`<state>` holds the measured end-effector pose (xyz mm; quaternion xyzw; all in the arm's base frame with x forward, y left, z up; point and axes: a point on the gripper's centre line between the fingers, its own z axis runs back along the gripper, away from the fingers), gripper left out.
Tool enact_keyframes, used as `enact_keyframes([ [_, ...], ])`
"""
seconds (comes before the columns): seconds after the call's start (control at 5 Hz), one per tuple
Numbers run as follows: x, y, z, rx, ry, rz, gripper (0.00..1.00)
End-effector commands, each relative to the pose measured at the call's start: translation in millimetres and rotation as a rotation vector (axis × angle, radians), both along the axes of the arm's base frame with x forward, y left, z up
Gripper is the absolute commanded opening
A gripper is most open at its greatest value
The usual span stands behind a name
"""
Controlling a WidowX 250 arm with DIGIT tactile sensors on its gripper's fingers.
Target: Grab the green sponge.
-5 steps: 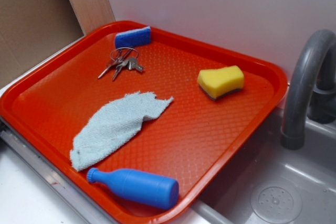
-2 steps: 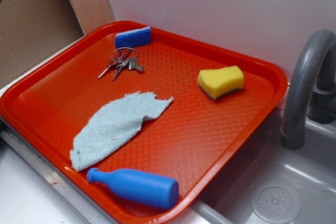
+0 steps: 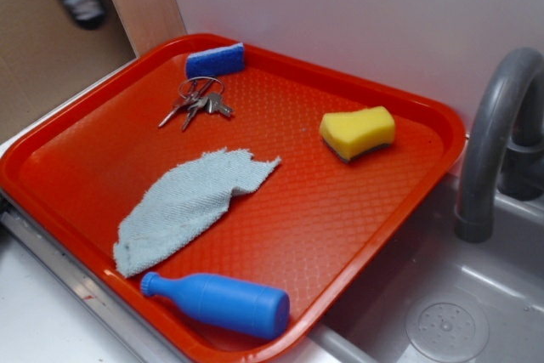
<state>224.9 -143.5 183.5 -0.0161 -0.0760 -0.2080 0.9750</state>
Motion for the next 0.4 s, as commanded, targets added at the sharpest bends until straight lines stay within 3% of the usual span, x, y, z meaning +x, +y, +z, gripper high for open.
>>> enact_keyframes([
  [0.0,36.9,-67.6,-10.1,-0.104,-0.076,-0.126,1.00],
  [0.2,45.0,-104.0,-29.1,-0.121,-0.029,-0.189,1.00],
])
